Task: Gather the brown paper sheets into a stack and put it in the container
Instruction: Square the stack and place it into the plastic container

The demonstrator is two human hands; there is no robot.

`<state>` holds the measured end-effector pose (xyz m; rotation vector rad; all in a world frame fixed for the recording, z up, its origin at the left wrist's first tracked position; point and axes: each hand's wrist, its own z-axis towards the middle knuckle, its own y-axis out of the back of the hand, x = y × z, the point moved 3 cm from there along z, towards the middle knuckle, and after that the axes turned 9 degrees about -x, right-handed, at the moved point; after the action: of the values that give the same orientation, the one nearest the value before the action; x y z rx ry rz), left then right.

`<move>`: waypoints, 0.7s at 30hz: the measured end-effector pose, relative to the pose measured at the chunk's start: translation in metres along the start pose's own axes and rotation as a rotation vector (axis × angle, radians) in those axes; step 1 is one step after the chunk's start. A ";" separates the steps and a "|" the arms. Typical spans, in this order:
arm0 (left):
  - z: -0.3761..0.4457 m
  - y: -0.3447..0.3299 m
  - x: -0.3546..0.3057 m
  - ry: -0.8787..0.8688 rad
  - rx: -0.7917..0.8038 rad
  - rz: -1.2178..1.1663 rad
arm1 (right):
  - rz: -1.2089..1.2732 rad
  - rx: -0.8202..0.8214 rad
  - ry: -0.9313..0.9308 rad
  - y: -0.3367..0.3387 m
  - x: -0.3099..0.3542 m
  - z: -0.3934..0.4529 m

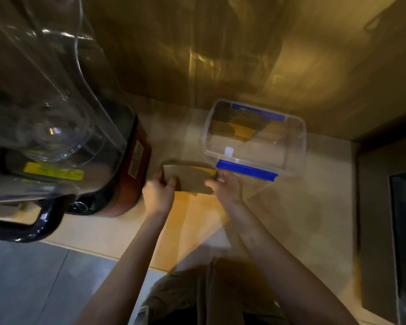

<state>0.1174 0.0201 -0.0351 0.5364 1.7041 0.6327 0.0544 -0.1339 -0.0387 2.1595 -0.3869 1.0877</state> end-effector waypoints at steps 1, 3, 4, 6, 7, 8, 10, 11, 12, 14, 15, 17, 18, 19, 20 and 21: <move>0.004 -0.002 0.001 0.010 0.002 0.020 | -0.025 -0.016 -0.006 -0.006 0.002 0.001; 0.011 -0.008 0.004 0.024 0.030 0.073 | -0.060 -0.047 -0.003 -0.017 0.006 0.001; 0.014 -0.011 0.006 0.034 0.052 0.108 | -0.075 -0.062 0.004 -0.021 0.006 0.001; 0.018 -0.018 0.012 0.050 0.097 0.165 | -0.114 -0.088 0.026 -0.026 0.007 0.001; 0.019 -0.020 0.015 0.057 0.116 0.179 | -0.148 -0.089 0.040 -0.028 0.006 0.002; 0.020 -0.022 0.018 0.068 0.131 0.183 | -0.181 -0.089 0.058 -0.028 0.005 0.003; 0.020 -0.023 0.022 0.105 0.138 0.164 | -0.178 -0.087 0.072 -0.026 0.001 0.006; 0.020 -0.023 0.024 0.129 0.135 0.142 | -0.137 -0.088 0.064 -0.024 0.000 0.007; 0.021 -0.022 0.026 0.156 0.134 0.117 | -0.091 -0.089 0.046 -0.023 -0.002 0.008; 0.022 -0.023 0.031 0.209 0.134 0.073 | 0.007 -0.066 -0.017 -0.023 -0.006 0.009; 0.023 -0.024 0.033 0.229 0.137 0.056 | 0.058 -0.040 -0.059 -0.025 -0.007 0.010; 0.027 -0.025 0.036 0.258 0.147 0.025 | 0.149 0.020 -0.135 -0.027 -0.006 0.012; 0.028 -0.026 0.035 0.264 0.147 0.004 | 0.178 0.049 -0.166 -0.028 -0.006 0.013; 0.028 -0.026 0.035 0.265 0.144 -0.016 | 0.189 0.078 -0.201 -0.029 -0.006 0.014; 0.028 -0.026 0.034 0.263 0.141 -0.034 | 0.193 0.102 -0.235 -0.030 -0.007 0.015; 0.027 -0.026 0.034 0.262 0.143 -0.052 | 0.200 0.122 -0.265 -0.031 -0.007 0.016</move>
<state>0.1361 0.0261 -0.0820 0.5256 2.0154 0.5652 0.0759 -0.1221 -0.0649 2.4232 -0.6860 0.9525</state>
